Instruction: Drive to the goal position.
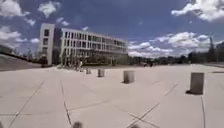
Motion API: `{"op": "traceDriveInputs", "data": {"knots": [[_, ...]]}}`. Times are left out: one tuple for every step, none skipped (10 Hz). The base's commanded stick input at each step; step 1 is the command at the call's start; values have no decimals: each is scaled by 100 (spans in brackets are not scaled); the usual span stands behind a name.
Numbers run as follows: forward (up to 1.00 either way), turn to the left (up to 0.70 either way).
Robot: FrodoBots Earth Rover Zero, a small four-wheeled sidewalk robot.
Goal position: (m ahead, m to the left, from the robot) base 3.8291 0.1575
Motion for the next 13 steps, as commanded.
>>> {"op": "traceDriveInputs", "data": {"knots": [[70,0],[70,0],[70,0],[70,0],[70,0],[70,0],[70,0],[70,0],[70,0],[70,0],[70,0],[70,0],[70,-15]]}}
